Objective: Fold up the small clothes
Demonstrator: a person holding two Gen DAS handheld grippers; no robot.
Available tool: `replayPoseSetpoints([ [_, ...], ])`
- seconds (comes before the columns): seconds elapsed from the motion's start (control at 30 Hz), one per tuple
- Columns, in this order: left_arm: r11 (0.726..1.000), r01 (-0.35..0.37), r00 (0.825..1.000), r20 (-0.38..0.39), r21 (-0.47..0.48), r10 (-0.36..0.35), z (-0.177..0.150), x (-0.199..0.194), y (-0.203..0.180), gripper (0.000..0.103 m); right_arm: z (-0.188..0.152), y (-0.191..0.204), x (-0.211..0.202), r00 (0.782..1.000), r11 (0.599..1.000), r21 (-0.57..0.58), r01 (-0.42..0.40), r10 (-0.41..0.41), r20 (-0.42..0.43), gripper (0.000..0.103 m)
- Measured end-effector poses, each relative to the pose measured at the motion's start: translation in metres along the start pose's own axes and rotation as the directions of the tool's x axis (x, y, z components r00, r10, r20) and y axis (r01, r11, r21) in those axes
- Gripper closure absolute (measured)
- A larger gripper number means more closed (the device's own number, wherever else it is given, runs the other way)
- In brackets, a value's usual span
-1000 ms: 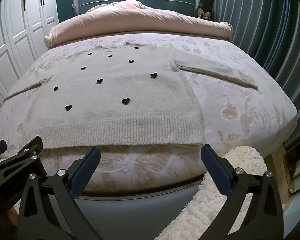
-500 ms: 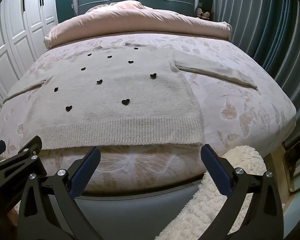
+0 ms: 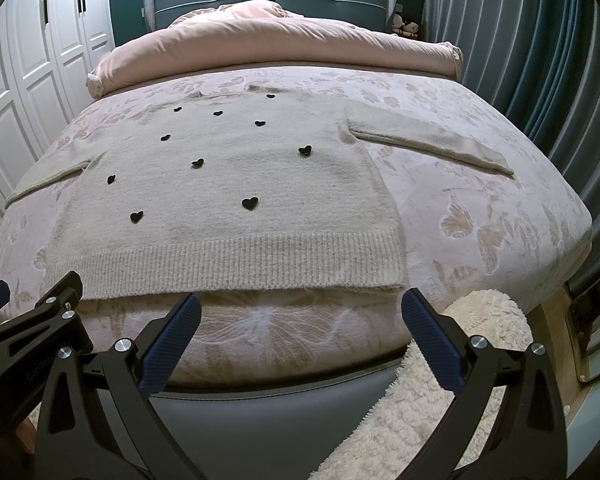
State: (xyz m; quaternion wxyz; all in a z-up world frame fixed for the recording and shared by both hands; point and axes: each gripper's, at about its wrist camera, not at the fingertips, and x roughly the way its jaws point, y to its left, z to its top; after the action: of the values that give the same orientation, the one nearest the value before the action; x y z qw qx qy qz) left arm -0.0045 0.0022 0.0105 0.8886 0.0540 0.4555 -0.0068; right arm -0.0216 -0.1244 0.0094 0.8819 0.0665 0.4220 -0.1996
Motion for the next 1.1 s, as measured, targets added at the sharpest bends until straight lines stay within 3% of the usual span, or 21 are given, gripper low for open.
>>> replayPoseSetpoints([
  [1.1,1.0,-0.005,1.0,0.0,0.001,0.005,-0.002,-0.005,0.008,0.013,-0.001,-0.001,0.0,1.0,1.0,0.001,0.001,-0.001,-0.003,0.005],
])
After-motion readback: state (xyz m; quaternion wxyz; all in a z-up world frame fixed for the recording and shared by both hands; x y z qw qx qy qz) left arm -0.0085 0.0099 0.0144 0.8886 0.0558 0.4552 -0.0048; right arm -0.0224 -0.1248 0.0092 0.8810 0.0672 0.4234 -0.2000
